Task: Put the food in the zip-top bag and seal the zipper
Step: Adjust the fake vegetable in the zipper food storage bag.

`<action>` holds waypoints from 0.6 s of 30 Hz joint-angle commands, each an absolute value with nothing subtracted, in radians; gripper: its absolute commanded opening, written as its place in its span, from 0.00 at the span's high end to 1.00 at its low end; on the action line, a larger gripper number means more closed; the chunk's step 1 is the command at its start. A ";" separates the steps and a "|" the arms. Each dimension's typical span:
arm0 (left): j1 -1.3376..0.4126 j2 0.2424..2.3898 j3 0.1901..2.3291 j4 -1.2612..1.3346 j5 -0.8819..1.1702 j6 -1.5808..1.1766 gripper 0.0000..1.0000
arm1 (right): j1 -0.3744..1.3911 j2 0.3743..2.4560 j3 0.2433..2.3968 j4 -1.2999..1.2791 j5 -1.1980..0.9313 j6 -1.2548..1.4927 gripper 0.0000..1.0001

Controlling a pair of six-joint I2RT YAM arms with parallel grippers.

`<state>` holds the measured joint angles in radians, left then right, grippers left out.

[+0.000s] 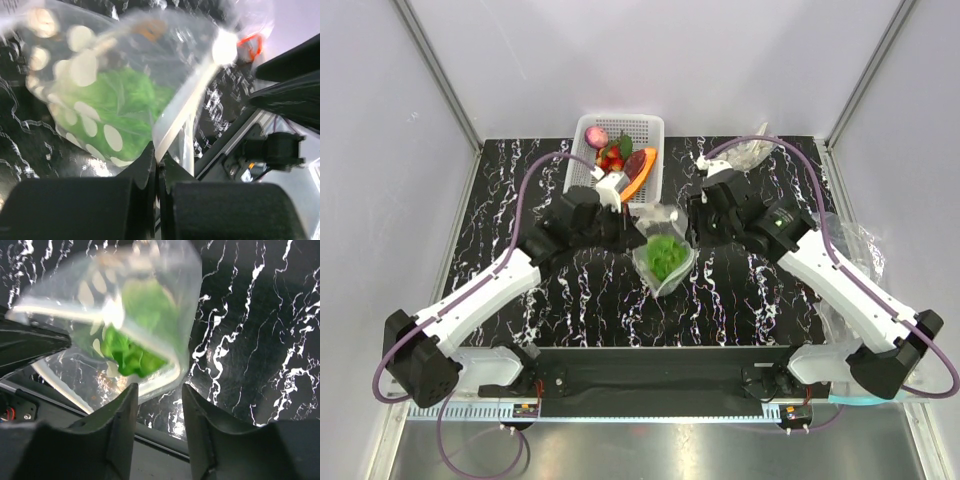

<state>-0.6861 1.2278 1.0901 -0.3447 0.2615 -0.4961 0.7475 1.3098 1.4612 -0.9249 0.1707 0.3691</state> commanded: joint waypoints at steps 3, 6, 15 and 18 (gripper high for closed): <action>-0.687 1.203 0.971 -0.154 0.317 -0.569 1.00 | 0.744 1.321 1.420 -0.880 0.218 0.380 0.50; -0.687 1.207 0.951 -0.126 0.314 -0.578 1.00 | 0.744 1.325 1.405 -0.871 0.209 0.379 0.55; -0.687 1.221 0.976 -0.121 0.304 -0.574 1.00 | 0.744 1.272 1.313 -0.770 0.060 0.405 0.71; -0.687 1.232 0.988 -0.123 0.304 -0.574 1.00 | 0.747 1.243 1.289 -0.735 0.003 0.403 0.66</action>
